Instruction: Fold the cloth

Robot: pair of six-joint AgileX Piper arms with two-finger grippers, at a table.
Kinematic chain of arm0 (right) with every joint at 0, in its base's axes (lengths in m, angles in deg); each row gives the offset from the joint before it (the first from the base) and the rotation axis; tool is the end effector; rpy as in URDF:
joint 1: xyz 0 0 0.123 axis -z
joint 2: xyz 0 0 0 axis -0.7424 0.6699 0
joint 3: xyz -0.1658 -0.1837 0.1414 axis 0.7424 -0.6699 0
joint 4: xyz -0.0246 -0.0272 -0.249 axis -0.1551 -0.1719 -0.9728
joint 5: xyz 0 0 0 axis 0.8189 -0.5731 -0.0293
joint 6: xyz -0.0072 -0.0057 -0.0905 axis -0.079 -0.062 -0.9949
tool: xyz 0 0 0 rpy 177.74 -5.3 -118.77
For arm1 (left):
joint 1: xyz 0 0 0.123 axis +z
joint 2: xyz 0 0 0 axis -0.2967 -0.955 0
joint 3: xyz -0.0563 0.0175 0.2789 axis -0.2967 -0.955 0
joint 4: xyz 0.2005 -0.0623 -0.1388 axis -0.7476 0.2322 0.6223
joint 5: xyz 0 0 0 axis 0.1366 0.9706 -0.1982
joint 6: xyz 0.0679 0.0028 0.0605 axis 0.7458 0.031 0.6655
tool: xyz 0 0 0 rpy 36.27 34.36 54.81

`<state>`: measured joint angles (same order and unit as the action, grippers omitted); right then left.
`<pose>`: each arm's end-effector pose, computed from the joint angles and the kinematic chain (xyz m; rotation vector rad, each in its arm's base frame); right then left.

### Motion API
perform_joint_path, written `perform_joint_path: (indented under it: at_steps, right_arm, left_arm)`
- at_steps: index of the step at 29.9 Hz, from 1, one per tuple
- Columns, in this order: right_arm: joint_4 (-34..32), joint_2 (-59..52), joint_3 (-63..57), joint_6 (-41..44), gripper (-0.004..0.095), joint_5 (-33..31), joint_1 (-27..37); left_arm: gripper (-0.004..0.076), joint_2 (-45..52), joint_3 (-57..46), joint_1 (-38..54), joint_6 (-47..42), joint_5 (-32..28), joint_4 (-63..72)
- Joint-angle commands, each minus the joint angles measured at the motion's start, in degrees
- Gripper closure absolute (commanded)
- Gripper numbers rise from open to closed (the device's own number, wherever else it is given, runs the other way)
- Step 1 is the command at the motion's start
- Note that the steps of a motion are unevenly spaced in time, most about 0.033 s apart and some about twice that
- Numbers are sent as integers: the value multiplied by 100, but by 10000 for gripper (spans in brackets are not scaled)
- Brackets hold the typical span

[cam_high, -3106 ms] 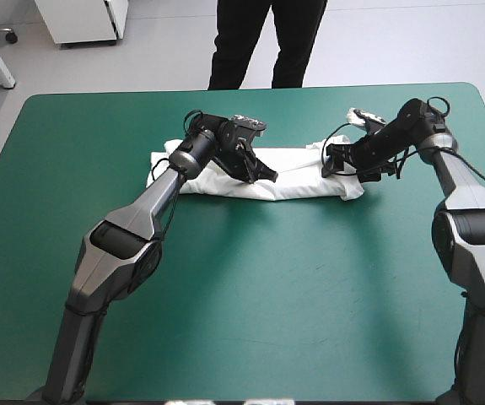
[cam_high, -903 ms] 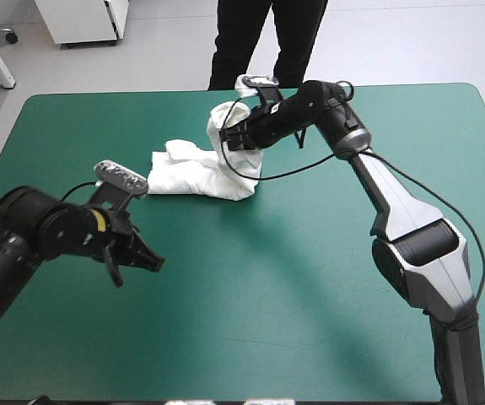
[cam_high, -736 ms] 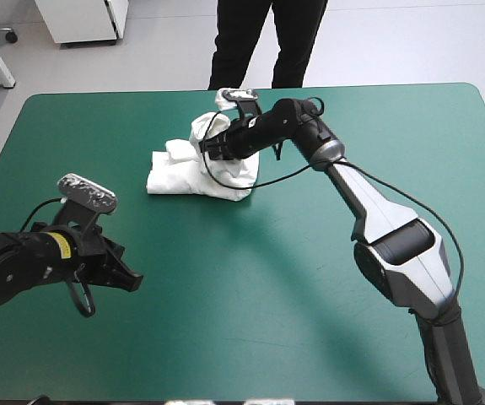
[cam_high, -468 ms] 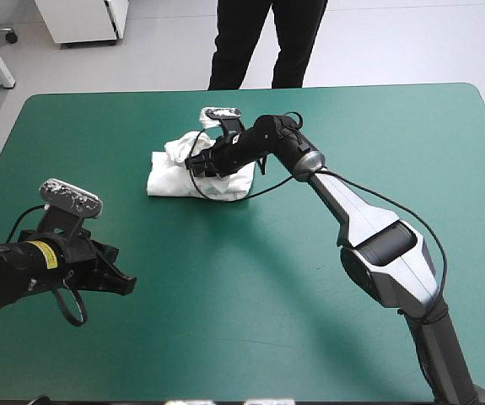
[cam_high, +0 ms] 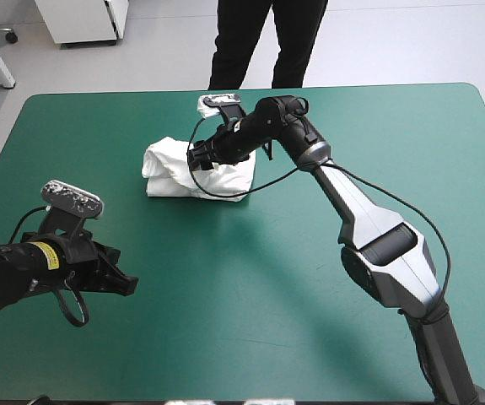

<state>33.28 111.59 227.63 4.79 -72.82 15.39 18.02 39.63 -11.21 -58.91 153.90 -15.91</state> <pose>0.4155 0.3081 0.3135 -0.6698 2.4320 0.8207 0.1262 -0.0663 0.4008 0.5582 2.4356 -0.1994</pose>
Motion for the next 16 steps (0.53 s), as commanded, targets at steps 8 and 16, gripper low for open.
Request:
perform_joint_path:
  at_steps: [8, 16]
  right_arm:
    - [-430, -455, 526, 895, 256, -640, 490]
    - [-620, -160, 515, 918, 260, -640, 691]
  left_arm:
    - [733, 50, 140, 4, -72, 105, 62]
    - [733, 50, 140, 4, -72, 105, -70]
